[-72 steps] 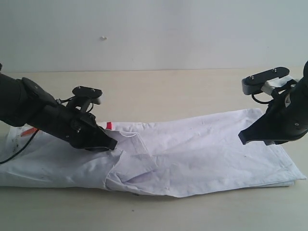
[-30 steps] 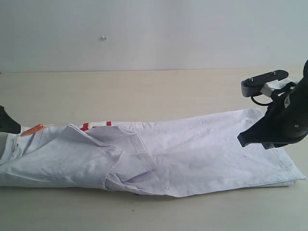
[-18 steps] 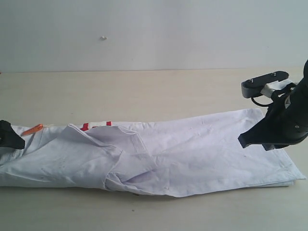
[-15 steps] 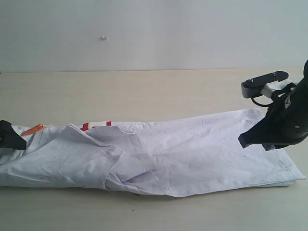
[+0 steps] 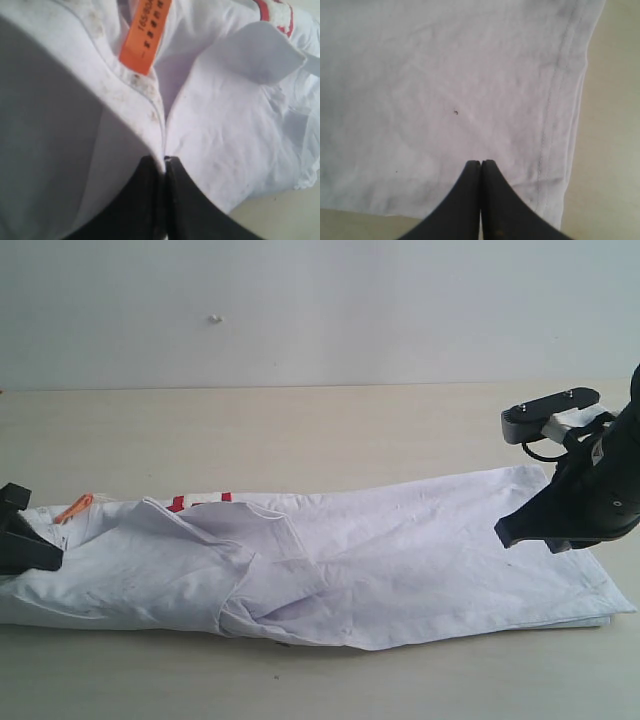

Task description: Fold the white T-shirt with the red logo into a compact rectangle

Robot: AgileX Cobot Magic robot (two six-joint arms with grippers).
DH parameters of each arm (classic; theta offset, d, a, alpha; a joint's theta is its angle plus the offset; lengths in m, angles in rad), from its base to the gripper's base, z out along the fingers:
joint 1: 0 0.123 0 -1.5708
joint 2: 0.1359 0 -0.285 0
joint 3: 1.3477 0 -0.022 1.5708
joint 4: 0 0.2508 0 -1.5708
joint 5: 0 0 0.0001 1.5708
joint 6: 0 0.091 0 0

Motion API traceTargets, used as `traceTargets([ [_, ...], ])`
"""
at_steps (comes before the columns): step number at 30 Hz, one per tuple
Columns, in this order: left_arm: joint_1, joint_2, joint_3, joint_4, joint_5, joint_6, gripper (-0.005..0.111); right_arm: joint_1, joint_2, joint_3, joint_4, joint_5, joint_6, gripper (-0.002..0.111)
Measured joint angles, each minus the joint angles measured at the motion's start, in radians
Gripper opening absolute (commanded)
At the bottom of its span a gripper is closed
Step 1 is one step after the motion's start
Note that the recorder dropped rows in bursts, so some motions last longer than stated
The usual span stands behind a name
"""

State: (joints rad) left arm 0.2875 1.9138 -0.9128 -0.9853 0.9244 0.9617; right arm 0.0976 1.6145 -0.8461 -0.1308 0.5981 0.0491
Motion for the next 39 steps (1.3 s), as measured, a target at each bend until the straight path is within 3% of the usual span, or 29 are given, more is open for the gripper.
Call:
traceTargets([
  [7,0.0,0.0,0.0,0.001,-0.022,-0.005,0.0,0.0,0.0,0.0,0.0,0.0,0.0,0.0],
  [9,0.0,0.0,0.0,0.03,-0.054,-0.036,0.005,0.0,0.0,0.0,0.0,0.0,0.0,0.0],
  [16,0.0,0.002,0.0,0.069,-0.135,-0.079,0.051,0.0,0.0,0.0,0.0,0.0,0.0,0.0],
  [19,0.0,0.002,0.0,0.071,-0.154,-0.079,0.06,0.0,0.0,0.0,0.0,0.0,0.0,0.0],
  [25,0.013,-0.002,-0.004,0.021,-0.158,-0.108,0.052,0.0,0.0,0.0,0.0,0.0,0.0,0.0],
  [28,0.032,-0.027,-0.008,0.019,-0.154,-0.141,0.036,0.0,0.0,0.0,0.0,0.0,0.0,0.0],
  [32,0.045,-0.059,-0.01,0.019,-0.126,-0.151,0.001,0.0,0.0,0.0,0.0,0.0,0.0,0.0],
  [39,0.046,-0.077,-0.01,-0.005,0.032,-0.151,0.0,0.0,0.0,0.0,0.0,0.0,0.0,0.0],
])
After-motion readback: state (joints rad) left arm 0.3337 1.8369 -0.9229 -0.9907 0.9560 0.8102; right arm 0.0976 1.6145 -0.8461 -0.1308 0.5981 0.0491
